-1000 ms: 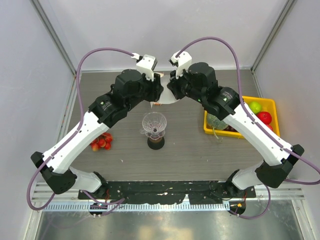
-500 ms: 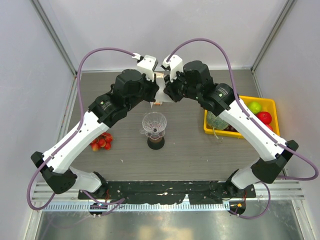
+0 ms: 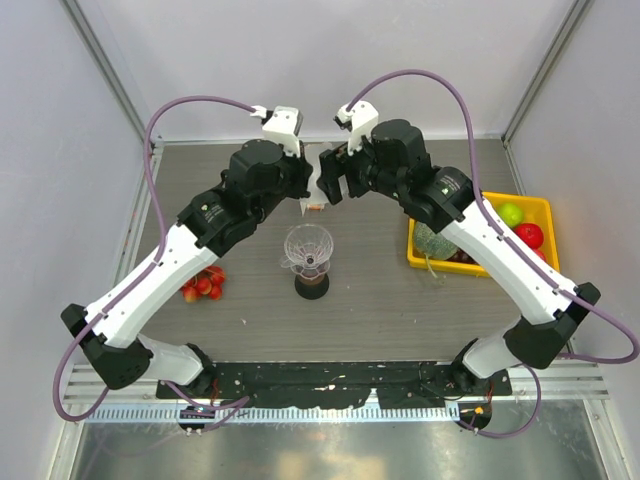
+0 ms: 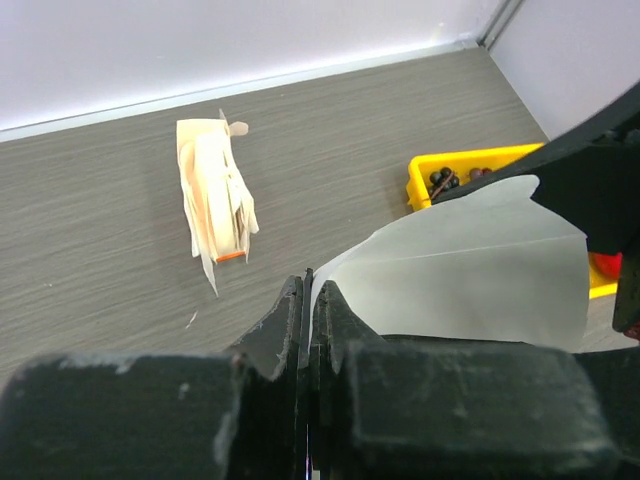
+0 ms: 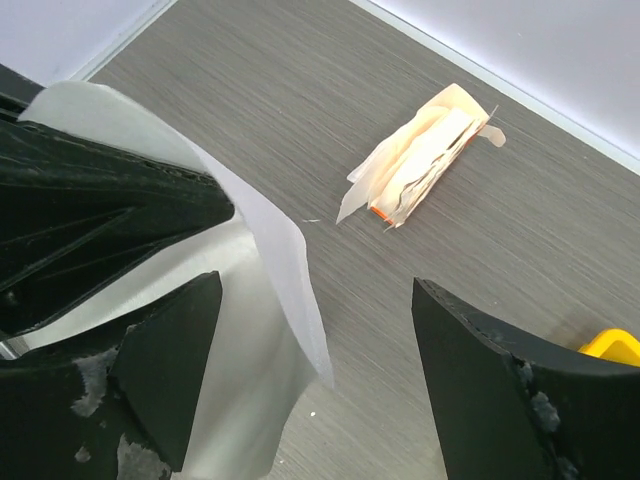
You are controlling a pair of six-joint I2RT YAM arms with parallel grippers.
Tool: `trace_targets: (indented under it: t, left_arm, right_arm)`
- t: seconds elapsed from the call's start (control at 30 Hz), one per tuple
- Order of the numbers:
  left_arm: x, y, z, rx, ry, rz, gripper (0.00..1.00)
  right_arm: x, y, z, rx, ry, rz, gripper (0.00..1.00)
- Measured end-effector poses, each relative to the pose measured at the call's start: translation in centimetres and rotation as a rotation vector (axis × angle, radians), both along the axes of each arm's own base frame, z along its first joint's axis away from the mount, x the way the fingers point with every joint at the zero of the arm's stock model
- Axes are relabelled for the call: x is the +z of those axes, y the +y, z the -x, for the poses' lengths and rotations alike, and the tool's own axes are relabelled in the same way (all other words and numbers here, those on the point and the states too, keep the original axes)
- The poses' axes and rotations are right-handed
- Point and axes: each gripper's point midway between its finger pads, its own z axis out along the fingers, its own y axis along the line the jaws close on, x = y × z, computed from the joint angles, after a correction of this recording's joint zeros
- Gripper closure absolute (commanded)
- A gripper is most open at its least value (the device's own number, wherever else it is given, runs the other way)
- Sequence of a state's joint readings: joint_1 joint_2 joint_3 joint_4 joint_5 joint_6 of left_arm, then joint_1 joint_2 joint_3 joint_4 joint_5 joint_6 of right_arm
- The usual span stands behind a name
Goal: Place the coffee filter in the dripper
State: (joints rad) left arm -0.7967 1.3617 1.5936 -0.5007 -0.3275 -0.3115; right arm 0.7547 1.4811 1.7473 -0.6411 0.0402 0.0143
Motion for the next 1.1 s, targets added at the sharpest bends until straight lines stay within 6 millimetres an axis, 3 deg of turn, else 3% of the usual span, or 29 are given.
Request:
trace_targets:
  t: [0.03,0.2,0.47,0.73,0.77,0.9,1.1]
  left_arm:
    - [0.1,0.1,-0.1,0.012,-0.002,0.007,1.00]
    - [0.4,0.4,-0.6,0.058,-0.017,0.044,1.00]
    - [0.0,0.8,-0.5,0.089,-0.011,0.092,0.98]
    - [0.0,1.0,-0.8,0.104,0.007,0.127,0.94]
    - [0.0,1.1,-0.8,0.106,0.010,0.131,0.91]
    - [0.0,0.9,-0.7,0.092,0.015,0.136,0.52]
    - [0.0,0.3,-0.1,-0.032,0.030,0.131,0.20]
  right_arm:
    - [0.1,-0.1,-0.1,-0.014,0.005,-0.013,0.21]
    - [0.2,-0.3,0.2,-0.043,0.030,-0.051,0.57]
    - [-0.1,-0.4,0.4,-0.045,0.044,-0.057,0.95]
    - [-0.1,0.3,0.7,0.025,0.016,-0.038,0.95]
    - [-0.1,0.4,0.8,0.040,0.009,-0.031,0.95]
    - [-0.2,0.6,0.9,0.079,-0.018,-0.002,0.95]
    - [-0.5,-0.3,0.4,0.086,-0.019,0.024,0.95]
